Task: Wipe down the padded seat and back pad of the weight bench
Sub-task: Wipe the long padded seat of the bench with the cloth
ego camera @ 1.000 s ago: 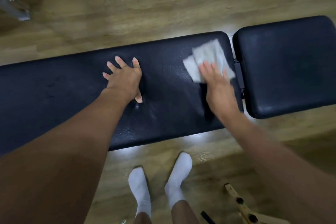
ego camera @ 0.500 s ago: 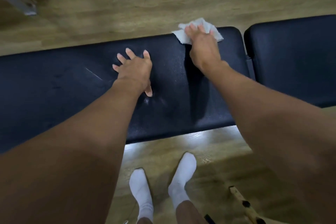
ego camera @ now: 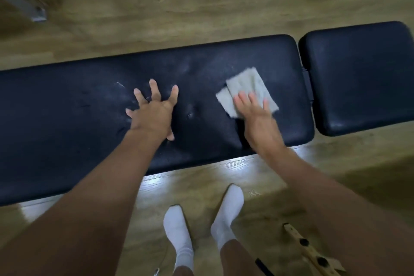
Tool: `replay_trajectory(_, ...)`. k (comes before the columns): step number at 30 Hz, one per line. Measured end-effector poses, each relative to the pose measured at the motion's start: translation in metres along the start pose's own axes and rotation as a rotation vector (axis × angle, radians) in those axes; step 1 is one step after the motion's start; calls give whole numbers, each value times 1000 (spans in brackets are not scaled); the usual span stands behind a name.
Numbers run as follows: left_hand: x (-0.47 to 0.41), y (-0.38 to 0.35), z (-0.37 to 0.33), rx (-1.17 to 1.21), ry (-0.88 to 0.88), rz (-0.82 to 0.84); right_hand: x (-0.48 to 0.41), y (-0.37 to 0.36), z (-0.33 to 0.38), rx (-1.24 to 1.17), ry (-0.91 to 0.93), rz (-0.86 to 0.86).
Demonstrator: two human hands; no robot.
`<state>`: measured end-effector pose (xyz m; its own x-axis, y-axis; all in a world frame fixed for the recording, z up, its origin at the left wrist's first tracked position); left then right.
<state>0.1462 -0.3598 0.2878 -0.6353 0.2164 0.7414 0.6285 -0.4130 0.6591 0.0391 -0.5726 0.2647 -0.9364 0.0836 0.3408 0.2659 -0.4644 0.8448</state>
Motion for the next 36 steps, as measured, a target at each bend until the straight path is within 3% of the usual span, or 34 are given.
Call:
replay_trajectory(3, -4, -1, 1, 8, -9, -13, -98, 21, 24, 101, 49, -36)
replay_trajectory(6, -3, -1, 4, 5, -14, -21, -136, 30, 41, 104, 20, -87)
replay_trajectory(10, -3, -1, 1, 10, -17, -25, -48, -7, 27, 1, 18, -118)
replay_trajectory(14, -1, -3, 1, -7, -14, -46, 76, -41, 24, -56, 28, -42)
replay_trajectory(17, -1, -3, 1, 0, -14, -39, 97, -47, 29, -148, -29, -18)
replay_trajectory(24, -8, -5, 3, -5, -13, -48, -100, -4, 68, -63, 58, -70)
replay_trajectory(27, -7, -5, 3, -4, -13, -44, -136, 9, 84, -24, 69, -105)
replay_trajectory(36, 6, -11, 23, 55, -49, -95, 68, -58, 54, -121, 58, 12)
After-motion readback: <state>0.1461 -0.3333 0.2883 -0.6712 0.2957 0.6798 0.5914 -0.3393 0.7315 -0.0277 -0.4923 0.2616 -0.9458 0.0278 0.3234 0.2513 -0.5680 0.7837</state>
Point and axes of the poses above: each hand's wrist, its own x-axis away from the middle knuckle, its own y-axis out of the back of the hand, z = x × y, the point moved 2 cm from there along -x, towards the middle knuckle, and after that the axes turned 14 degrees about -x, right-handed, at the moved point
